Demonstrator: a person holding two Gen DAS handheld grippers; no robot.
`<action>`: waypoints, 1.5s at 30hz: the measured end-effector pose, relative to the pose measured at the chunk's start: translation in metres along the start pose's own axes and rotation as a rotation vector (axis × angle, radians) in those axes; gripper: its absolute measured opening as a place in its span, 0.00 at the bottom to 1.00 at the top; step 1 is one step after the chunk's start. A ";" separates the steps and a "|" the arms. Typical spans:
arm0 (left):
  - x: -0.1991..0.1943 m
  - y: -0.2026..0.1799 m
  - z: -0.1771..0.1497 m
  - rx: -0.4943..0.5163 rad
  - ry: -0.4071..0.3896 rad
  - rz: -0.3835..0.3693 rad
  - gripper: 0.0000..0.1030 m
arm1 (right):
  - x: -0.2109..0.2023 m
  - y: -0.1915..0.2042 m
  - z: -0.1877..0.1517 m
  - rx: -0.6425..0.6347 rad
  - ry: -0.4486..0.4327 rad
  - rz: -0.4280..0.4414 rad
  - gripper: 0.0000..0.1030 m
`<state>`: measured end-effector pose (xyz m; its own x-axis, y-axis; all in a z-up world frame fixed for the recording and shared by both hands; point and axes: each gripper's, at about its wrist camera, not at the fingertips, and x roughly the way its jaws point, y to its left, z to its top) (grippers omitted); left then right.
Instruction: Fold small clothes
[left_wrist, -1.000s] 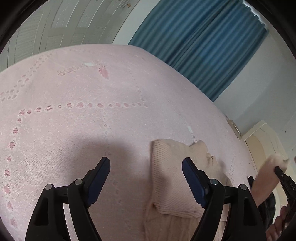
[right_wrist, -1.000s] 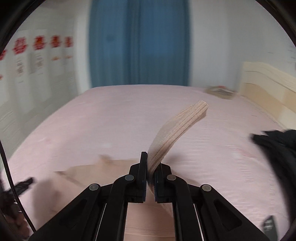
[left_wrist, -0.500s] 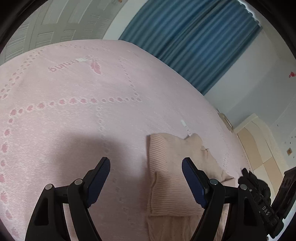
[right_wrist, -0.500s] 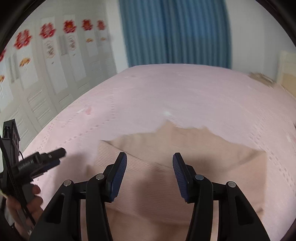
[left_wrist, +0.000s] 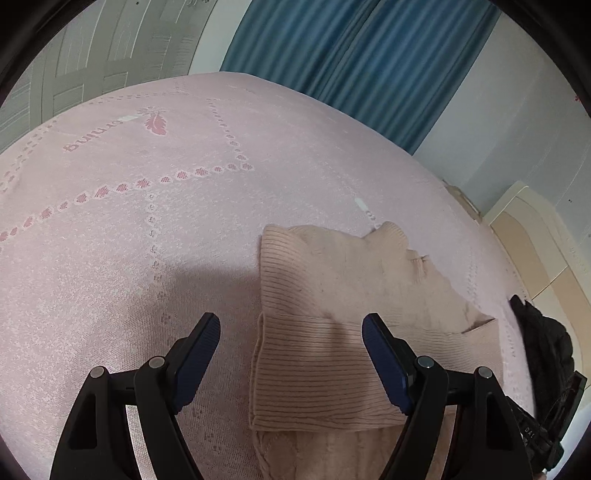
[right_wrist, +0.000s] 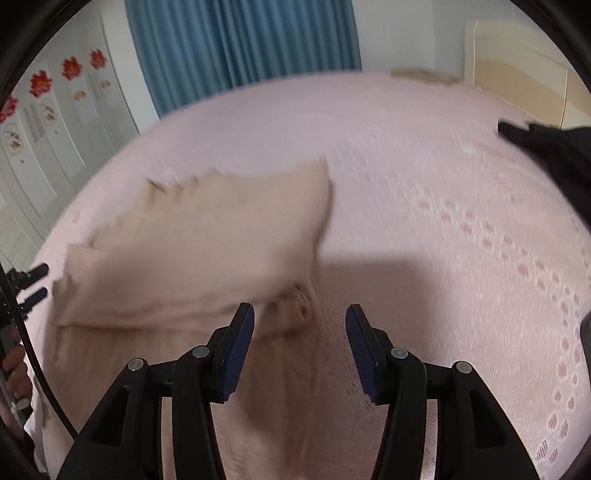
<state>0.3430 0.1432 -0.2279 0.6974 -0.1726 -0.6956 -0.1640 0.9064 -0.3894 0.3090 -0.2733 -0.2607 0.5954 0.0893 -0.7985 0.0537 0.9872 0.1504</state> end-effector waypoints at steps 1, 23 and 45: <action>0.001 0.000 0.000 0.003 -0.002 0.016 0.75 | 0.002 -0.002 0.001 0.001 0.009 0.000 0.49; 0.011 -0.021 -0.014 0.138 0.060 -0.008 0.46 | 0.013 -0.008 0.013 0.051 -0.004 -0.087 0.35; 0.001 -0.048 0.014 0.048 -0.178 0.035 0.07 | 0.012 -0.020 0.011 0.164 -0.010 -0.037 0.21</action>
<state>0.3612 0.1051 -0.2010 0.8052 -0.0736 -0.5884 -0.1598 0.9286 -0.3348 0.3237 -0.2935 -0.2674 0.5984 0.0517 -0.7996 0.2054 0.9547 0.2154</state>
